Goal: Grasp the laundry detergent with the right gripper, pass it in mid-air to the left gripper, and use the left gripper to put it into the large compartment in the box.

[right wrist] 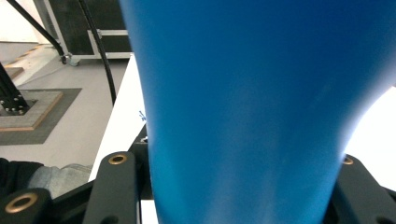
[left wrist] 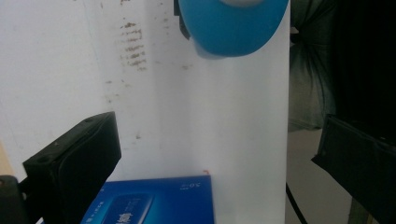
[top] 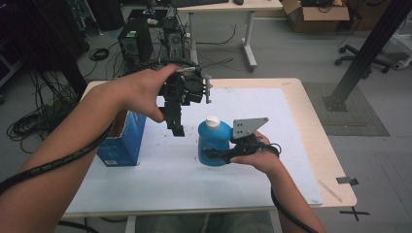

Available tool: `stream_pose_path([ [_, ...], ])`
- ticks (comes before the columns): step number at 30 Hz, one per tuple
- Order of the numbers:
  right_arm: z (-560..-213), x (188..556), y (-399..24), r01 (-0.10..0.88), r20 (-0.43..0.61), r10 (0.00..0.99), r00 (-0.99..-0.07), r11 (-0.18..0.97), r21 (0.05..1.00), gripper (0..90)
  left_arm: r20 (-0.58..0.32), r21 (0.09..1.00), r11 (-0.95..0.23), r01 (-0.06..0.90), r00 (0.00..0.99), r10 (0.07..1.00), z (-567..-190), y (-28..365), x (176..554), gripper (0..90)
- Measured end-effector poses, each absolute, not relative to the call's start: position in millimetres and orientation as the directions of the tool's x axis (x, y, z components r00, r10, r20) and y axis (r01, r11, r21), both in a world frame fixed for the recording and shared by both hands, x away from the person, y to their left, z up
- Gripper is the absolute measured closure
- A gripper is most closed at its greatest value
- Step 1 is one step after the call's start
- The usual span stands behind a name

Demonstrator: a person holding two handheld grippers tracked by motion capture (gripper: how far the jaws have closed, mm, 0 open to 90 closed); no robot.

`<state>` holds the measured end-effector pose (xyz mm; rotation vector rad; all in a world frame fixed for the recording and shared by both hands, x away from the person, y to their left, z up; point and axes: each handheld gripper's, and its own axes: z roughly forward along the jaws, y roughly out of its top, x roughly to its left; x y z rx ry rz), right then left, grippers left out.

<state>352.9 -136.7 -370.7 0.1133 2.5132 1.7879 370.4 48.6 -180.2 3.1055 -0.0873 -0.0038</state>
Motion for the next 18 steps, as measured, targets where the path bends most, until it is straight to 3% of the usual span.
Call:
stream_pose_path([
  [18,-378,355,-112,0.022,0.008,0.044,-0.999,0.31,0.951,46.2,-0.003,0.03,-0.996,-0.079,0.997,-0.079,-194,41,362,0.2],
])
